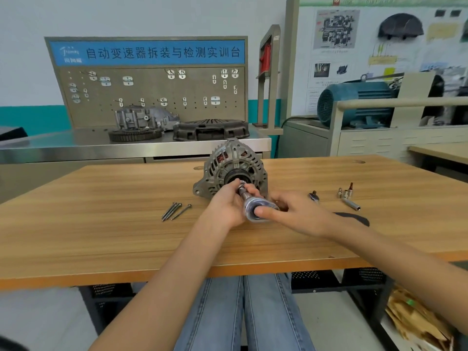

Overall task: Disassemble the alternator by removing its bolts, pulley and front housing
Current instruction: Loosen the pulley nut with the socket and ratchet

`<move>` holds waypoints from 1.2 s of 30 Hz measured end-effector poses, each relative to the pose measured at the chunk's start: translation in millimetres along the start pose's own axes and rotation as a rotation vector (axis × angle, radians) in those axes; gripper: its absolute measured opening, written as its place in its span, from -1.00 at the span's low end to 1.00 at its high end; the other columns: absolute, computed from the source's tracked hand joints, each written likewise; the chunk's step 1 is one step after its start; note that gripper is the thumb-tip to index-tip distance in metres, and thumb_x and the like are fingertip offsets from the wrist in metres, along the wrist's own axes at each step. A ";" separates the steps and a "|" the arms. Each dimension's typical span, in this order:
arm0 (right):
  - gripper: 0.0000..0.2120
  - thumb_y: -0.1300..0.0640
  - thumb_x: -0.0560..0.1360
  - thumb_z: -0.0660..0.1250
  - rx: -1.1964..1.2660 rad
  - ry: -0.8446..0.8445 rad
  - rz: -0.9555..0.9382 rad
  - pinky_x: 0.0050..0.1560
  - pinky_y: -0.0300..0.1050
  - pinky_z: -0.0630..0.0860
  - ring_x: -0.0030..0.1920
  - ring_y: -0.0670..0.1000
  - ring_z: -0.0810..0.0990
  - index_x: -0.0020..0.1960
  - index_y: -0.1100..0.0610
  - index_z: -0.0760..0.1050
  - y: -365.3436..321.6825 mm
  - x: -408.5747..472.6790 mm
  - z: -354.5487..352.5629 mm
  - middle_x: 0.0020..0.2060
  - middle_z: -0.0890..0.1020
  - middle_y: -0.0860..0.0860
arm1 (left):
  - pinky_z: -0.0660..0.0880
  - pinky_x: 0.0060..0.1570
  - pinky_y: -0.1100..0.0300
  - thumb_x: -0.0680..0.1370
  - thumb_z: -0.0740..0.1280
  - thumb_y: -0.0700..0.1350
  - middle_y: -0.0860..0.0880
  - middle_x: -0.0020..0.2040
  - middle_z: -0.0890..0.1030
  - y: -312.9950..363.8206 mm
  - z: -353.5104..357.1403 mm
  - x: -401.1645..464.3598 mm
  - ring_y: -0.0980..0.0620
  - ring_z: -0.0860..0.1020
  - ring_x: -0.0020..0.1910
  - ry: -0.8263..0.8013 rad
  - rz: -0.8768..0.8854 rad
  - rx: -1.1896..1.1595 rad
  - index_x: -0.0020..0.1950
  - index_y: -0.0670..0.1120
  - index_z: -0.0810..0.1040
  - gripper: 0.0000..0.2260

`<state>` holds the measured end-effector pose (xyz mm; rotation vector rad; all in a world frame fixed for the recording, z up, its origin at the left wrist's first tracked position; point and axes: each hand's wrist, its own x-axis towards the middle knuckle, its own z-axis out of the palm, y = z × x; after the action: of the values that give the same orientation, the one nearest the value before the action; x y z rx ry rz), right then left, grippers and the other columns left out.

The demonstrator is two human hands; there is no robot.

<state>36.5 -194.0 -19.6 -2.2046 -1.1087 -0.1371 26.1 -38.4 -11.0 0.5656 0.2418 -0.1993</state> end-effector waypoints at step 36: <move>-0.72 -0.29 0.48 0.16 -0.432 0.083 -0.048 -0.30 -0.11 0.28 -0.19 -0.02 0.55 -0.07 -0.08 0.38 5.5 6.5 11.1 -0.29 0.50 -0.15 | 0.49 -0.08 0.12 0.65 0.11 0.00 -0.08 -0.23 0.56 -11.9 -21.1 -7.3 0.01 0.52 -0.23 0.004 0.026 0.417 -0.10 -0.11 0.46 -0.74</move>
<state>42.6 -185.4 -28.7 -2.5191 -1.1700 -0.5283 12.6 -35.8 -32.2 0.9823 0.1974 -0.2252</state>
